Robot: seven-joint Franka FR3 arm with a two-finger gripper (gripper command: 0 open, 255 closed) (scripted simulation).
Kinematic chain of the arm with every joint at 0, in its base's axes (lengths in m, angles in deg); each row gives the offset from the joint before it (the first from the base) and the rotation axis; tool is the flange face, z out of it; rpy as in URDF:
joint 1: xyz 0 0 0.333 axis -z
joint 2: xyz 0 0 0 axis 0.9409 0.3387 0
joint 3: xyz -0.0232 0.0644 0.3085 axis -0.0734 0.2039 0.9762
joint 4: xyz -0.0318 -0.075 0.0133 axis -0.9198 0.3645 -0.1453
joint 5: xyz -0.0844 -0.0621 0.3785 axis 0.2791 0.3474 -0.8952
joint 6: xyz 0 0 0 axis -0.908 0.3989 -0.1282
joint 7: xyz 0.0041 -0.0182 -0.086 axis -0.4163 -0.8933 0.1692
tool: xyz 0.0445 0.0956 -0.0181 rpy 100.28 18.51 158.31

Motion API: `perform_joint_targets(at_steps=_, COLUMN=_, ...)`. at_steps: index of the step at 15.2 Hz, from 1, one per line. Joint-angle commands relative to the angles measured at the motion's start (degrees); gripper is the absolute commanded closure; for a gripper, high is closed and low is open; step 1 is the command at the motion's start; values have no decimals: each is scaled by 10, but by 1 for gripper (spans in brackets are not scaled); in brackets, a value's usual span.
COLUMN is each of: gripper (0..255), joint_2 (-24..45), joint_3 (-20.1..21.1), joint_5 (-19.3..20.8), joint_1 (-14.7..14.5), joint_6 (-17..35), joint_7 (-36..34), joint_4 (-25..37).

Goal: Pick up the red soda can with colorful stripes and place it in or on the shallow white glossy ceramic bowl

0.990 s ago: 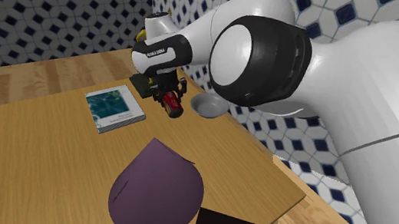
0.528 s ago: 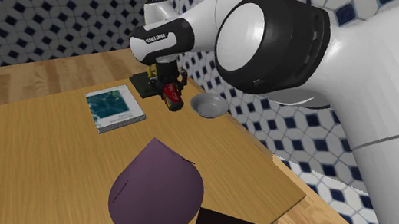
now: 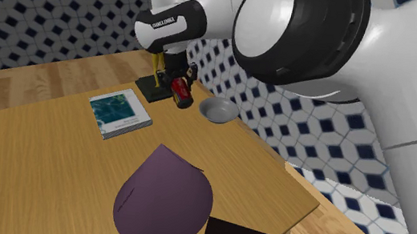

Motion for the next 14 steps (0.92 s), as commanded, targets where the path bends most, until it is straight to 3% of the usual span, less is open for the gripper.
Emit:
perform_joint_targets(at_steps=1, gripper=255, joint_2=-6, joint_3=0, joint_5=-2, joint_1=17, joint_6=2, joint_7=15, joint_4=-6)
perform_joint_targets(at_steps=11, gripper=255, joint_2=-20, joint_3=-6, joint_5=-9, joint_1=116, joint_6=21, joint_7=112, joint_4=-24)
perform_joint_targets(at_steps=14, gripper=255, joint_2=-11, joint_3=-9, joint_5=-8, joint_1=121, joint_6=29, joint_7=118, joint_4=-23)
